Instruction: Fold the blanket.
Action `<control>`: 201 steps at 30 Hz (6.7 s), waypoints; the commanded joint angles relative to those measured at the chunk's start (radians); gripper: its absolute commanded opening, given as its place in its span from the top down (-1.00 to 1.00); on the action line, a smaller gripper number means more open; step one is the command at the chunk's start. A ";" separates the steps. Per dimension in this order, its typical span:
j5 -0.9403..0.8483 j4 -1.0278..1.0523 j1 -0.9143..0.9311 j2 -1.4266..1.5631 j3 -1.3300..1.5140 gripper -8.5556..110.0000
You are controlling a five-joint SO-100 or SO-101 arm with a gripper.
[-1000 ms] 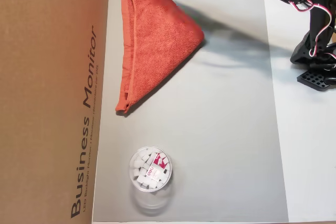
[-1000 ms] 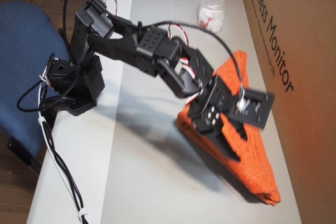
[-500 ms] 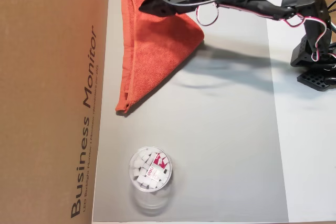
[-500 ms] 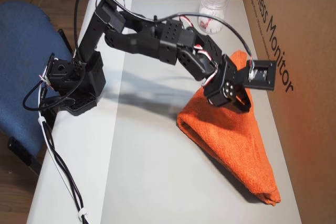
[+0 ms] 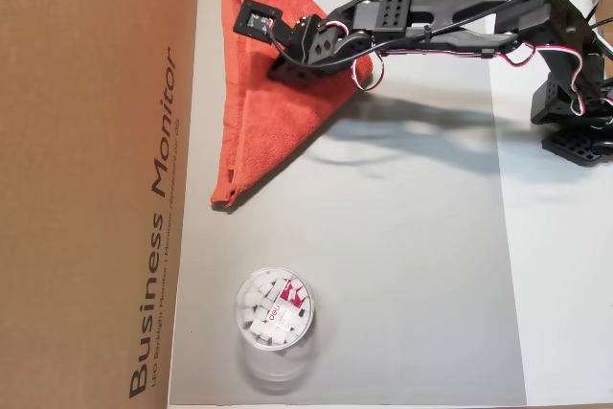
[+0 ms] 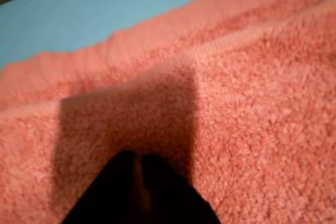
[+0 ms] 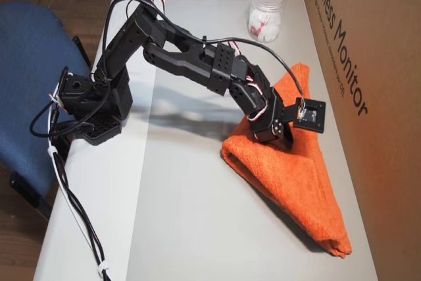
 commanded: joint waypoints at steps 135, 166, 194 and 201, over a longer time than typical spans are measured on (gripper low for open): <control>-0.190 0.279 -0.098 1.440 0.907 0.86; -0.051 0.337 -0.153 2.315 1.667 0.85; -0.034 0.367 -0.153 2.589 2.074 0.86; -0.034 0.549 -0.155 2.589 2.074 0.86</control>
